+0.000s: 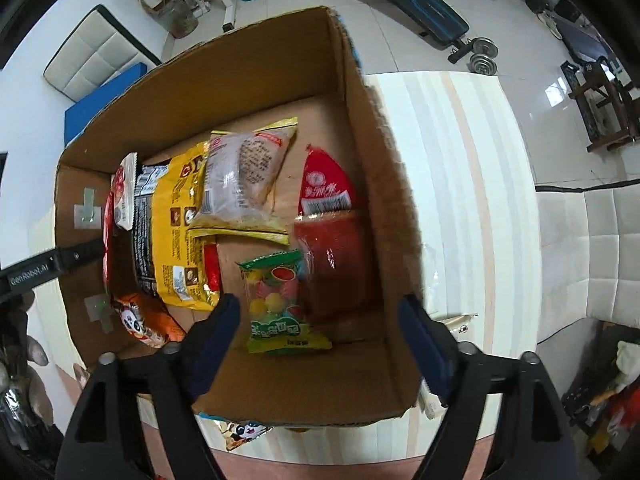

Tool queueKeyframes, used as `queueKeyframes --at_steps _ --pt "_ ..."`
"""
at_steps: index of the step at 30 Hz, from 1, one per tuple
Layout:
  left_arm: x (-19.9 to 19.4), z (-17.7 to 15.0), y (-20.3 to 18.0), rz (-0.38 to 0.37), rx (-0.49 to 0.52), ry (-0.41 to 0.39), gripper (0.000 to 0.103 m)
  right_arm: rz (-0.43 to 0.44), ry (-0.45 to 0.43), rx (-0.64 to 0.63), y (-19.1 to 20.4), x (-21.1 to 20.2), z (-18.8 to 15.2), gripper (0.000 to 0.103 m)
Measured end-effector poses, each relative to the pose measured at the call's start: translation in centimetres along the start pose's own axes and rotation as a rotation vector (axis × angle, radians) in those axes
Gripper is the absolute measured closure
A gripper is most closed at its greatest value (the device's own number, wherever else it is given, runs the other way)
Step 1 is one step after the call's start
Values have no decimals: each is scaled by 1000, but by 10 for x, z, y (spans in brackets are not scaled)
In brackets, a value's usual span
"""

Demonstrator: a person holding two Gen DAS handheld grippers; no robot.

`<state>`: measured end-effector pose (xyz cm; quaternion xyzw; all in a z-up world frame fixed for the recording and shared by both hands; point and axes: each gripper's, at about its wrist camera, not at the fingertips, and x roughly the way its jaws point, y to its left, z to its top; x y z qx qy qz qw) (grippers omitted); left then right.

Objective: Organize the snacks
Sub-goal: 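Carry both packets into the cardboard box and open both tools, then move both tools back over the remaining snacks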

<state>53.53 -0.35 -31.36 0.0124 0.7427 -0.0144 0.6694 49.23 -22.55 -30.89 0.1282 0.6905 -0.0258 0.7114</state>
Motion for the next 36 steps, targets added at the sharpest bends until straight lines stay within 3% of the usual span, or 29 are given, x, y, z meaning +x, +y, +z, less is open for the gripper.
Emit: queueKeyframes --at_steps 8,20,28,36 --pt "-24 -19 -4 -34 7 -71 19 -25 -6 -41 12 -8 -10 11" --pt "-77 -92 -11 -11 34 -247 19 -30 -131 -108 30 -59 -42 11" --pt "-106 -139 -9 -35 30 -309 19 35 -181 -117 36 -92 -81 11" --pt "-113 -182 2 -28 -8 -343 19 72 -186 -102 29 -98 -118 11"
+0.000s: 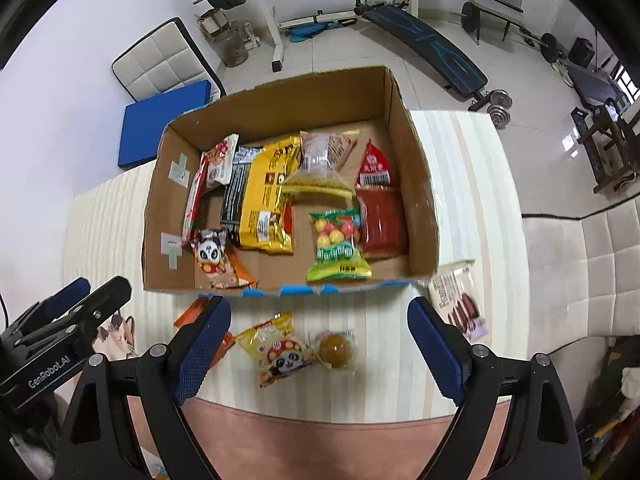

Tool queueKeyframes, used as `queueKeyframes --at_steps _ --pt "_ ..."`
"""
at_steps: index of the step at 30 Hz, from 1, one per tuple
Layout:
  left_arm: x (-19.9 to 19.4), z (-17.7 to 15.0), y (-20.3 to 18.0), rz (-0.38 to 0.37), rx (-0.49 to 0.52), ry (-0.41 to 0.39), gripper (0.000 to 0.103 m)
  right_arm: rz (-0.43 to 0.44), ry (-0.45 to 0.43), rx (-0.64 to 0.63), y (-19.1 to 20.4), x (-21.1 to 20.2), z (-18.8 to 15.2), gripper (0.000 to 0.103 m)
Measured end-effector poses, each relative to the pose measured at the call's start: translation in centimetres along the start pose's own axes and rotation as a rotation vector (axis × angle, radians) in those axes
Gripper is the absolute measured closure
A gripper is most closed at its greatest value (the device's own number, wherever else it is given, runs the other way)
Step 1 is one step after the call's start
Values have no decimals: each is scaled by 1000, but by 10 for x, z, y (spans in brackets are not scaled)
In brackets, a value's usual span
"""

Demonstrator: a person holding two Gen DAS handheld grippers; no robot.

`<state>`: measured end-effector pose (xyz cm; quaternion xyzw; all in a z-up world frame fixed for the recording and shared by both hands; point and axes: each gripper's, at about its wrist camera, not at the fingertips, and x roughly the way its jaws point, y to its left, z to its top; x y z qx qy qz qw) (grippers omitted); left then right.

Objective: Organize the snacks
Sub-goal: 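Move both tools back over the remaining snacks, then grasp the orange chip bag with left tool while right tool grasps braised egg packet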

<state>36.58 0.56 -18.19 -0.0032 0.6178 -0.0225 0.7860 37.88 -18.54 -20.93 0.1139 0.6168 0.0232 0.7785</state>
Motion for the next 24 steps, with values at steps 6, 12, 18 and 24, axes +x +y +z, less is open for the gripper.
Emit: queueKeyframes --at_steps 6,12,18,24 --pt "20 -34 11 78 -19 34 19 12 69 39 -15 23 -33 11" --pt "72 -54 35 16 -117 174 19 15 159 92 -30 67 -60 11" --pt "133 -68 61 -77 -281 340 19 28 231 145 -41 115 -73 11" --pt "169 -77 78 -128 -392 417 19 27 285 187 -44 154 -80 11"
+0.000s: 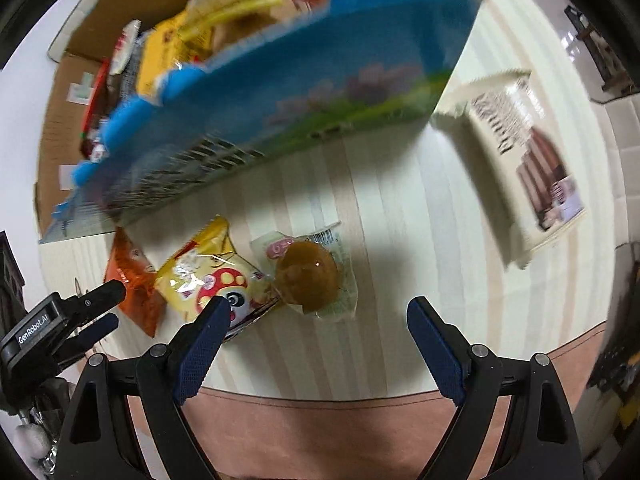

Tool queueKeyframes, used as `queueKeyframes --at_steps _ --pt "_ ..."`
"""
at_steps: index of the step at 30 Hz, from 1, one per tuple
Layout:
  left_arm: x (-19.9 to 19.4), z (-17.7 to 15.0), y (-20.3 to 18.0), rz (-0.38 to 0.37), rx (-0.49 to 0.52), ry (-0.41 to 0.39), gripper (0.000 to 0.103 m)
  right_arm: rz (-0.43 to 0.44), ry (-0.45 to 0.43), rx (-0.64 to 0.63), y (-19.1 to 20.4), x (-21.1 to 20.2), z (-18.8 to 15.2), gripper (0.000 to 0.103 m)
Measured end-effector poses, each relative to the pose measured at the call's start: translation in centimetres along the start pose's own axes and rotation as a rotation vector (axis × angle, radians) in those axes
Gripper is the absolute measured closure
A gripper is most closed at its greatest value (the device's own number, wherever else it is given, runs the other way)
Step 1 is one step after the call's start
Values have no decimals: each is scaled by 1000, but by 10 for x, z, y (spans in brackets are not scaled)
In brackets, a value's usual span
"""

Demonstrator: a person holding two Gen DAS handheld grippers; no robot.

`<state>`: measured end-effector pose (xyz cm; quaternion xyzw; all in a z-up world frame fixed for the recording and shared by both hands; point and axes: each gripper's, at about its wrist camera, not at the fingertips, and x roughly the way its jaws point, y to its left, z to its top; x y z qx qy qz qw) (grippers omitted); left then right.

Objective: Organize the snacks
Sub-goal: 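Grasp the orange chip bag with left tool while right tool grasps braised egg packet, then carry both packets into the cardboard box and open both tools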

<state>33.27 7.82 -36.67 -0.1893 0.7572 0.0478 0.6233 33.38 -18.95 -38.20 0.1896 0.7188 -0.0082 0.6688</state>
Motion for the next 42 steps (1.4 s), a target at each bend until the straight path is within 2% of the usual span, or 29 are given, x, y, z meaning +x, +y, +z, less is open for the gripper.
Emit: queueKeyframes --at_steps 7,10,11,12,14,22,30,34,37,42 --pt "19 12 2 -13 -21 16 19 -3 24 25 -1 22 3 14" --pt "23 15 -1 11 5 -2 23 -8 19 30 -1 26 3 25" --pt "25 14 -2 22 14 -6 36 -8 20 32 0 27 2 32" --pt "26 13 -2 33 22 -4 44 -9 21 33 1 29 2 38" --pt "27 9 -4 47 44 -16 44 -24 27 28 3 33 0 49" --pt "31 -26 -1 131 157 -27 46 -32 10 -16 9 35 -24 53" --pt "45 -92 6 185 275 29 46 -42 82 -59 -8 41 -76 54" --pt "52 -114 6 207 319 36 46 -32 125 -44 -22 44 -104 54" --pt "57 -117 3 221 331 25 45 -34 129 -39 -26 44 -113 53" --pt "68 -115 -9 243 333 34 45 -29 135 -18 -34 42 -106 49"
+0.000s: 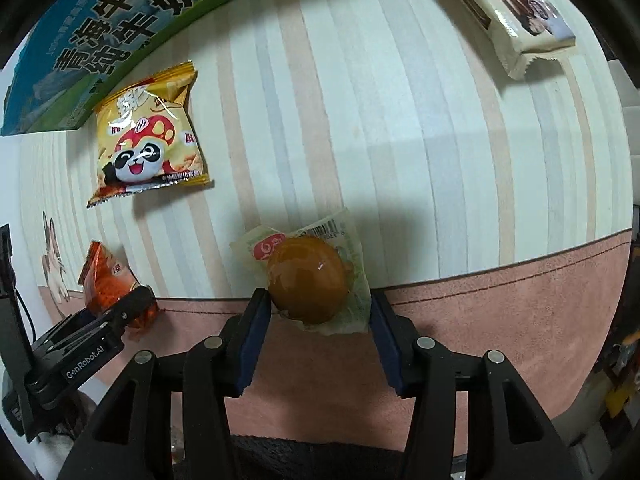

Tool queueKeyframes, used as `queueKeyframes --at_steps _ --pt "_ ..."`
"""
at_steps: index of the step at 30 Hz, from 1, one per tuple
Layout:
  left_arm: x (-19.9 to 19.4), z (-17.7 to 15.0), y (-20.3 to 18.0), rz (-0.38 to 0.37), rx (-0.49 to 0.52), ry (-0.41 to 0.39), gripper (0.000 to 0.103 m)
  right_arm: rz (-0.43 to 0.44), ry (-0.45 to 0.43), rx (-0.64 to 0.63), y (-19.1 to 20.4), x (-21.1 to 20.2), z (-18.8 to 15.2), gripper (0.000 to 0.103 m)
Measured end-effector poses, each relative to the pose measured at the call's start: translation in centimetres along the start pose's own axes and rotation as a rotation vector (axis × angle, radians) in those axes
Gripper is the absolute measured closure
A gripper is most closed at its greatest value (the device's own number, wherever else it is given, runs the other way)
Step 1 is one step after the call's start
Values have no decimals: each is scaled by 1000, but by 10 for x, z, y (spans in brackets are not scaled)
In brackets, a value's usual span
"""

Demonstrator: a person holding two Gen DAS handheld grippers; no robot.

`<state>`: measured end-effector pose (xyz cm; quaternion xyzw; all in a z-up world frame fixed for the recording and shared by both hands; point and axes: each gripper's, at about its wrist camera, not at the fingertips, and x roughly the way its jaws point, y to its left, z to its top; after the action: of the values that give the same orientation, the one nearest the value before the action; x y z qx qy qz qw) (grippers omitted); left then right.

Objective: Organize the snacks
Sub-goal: 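Carry both packets into the cardboard box and open both tools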

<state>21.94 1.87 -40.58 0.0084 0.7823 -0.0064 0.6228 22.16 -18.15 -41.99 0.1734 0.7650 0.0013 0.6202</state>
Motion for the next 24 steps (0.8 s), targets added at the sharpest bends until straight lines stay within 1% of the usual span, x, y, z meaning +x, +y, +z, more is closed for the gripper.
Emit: queueKeyframes --at_steps 1,5,6,8,9,14,15,16,18,21,24 --pt "1 2 -1 5 0 -2 45 0 -3 1 -5 -1 4 49" --pt "1 9 1 5 -16 2 45 -21 -8 -6 -2 2 12 48" --pt "0 11 5 5 -18 3 45 -26 -7 -7 6 2 15 48" --pt "1 11 4 7 -18 0 45 -36 -7 -12 9 1 19 47" --pt "1 9 13 7 -16 -2 45 -40 -10 -15 16 -4 22 47" --pt "-1 10 10 13 -13 -8 45 -50 -14 -19 24 -3 16 47" --pt "-1 9 8 14 -13 -9 45 -53 -17 -22 20 5 15 47" --pt "0 9 7 13 -14 -12 45 -57 -19 -26 20 5 16 47" --pt "-2 7 6 13 -9 -27 49 -71 -29 -40 19 8 15 48" --pt "-9 3 0 28 10 -63 53 -108 -57 -75 29 8 11 50" --pt "-14 1 -4 25 21 -75 53 -143 -85 -113 39 7 5 52"
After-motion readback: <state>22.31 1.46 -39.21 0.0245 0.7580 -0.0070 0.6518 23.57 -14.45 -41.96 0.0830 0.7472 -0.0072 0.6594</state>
